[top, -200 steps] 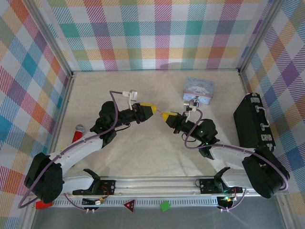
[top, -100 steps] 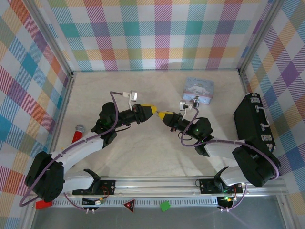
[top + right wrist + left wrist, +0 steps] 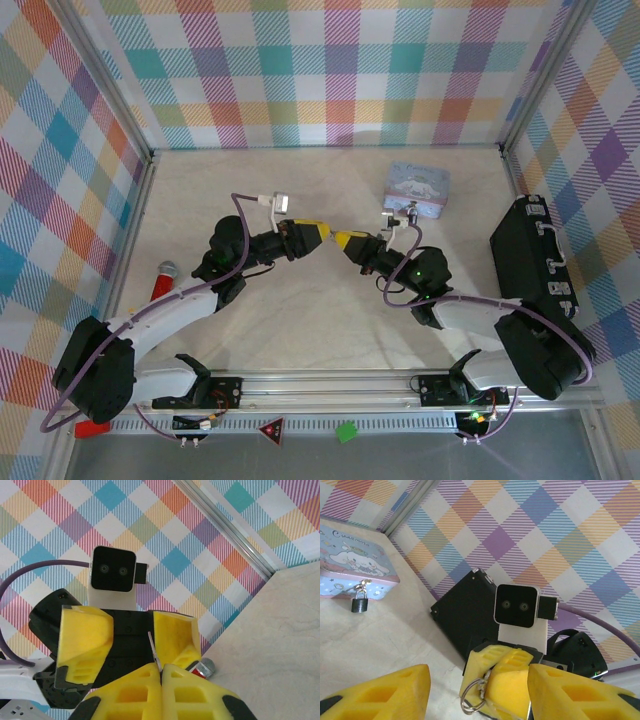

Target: Unlock a padlock with a key

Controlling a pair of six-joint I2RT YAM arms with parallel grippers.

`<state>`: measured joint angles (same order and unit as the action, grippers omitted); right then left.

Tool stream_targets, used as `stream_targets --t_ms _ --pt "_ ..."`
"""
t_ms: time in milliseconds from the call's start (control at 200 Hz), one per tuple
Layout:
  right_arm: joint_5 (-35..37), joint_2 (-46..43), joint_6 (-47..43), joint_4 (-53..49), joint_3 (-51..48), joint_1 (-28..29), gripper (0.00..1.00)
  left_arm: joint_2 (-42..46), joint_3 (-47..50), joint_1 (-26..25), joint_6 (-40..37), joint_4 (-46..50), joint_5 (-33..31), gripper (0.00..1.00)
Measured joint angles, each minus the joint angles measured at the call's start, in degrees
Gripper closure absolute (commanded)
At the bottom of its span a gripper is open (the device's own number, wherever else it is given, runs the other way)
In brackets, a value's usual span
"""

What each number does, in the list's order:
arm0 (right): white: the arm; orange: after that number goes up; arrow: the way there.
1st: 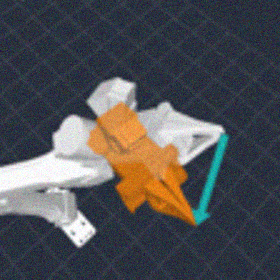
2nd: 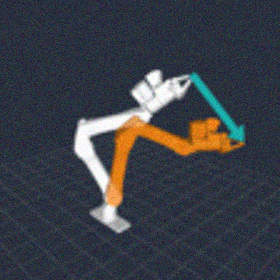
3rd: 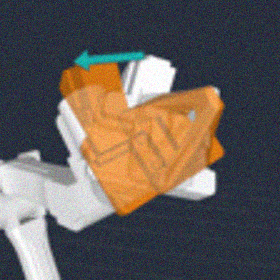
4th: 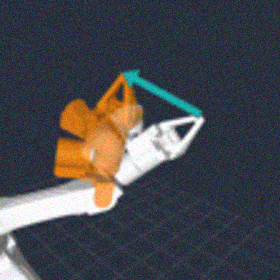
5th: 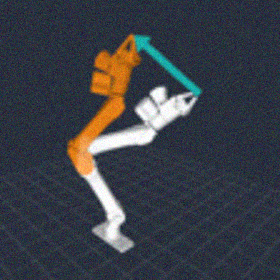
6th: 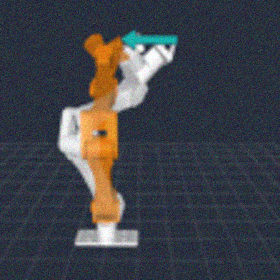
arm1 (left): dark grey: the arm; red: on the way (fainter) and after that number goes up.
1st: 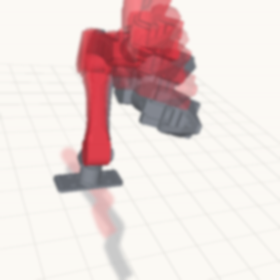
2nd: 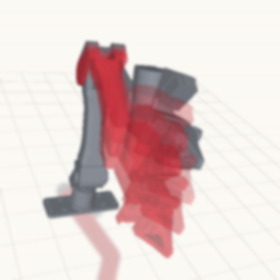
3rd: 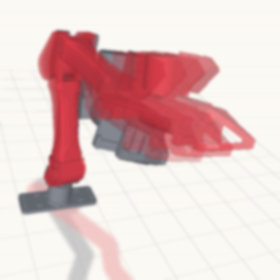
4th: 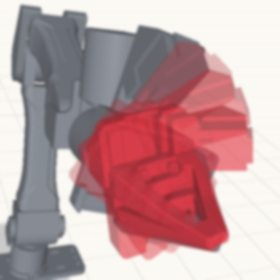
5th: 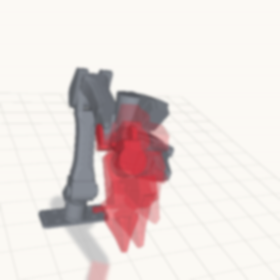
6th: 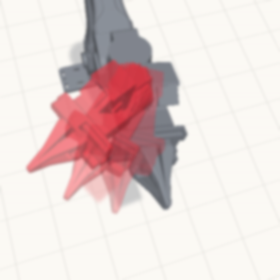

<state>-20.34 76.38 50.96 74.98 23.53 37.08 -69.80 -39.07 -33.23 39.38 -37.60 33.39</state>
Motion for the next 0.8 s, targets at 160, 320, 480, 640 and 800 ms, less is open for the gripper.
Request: stream_targets --t_ms 160,320,480,640,800 --pt "0.2 0.0 0.0 0.0 0.0 0.5 1.00 -0.5 0.0 0.0 0.2 -0.1 0.1 0.62" --pt "0.2 0.1 0.0 0.0 0.0 1.0 1.00 -0.9 0.0 -0.2 0.1 -0.1 0.3 0.73" --pt "0.2 0.6 0.0 0.0 0.0 1.2 1.00 -1.0 0.0 -0.4 0.1 -0.2 0.7 0.88" --pt "0.4 1.1 0.0 -0.1 0.0 1.2 0.93 -1.1 -0.1 -0.4 0.5 -0.5 1.3 1.00" --pt "1.4 0.7 -0.5 -1.0 0.0 1.3 0.73 -1.4 -0.1 -0.4 0.7 -0.5 1.5 1.00"
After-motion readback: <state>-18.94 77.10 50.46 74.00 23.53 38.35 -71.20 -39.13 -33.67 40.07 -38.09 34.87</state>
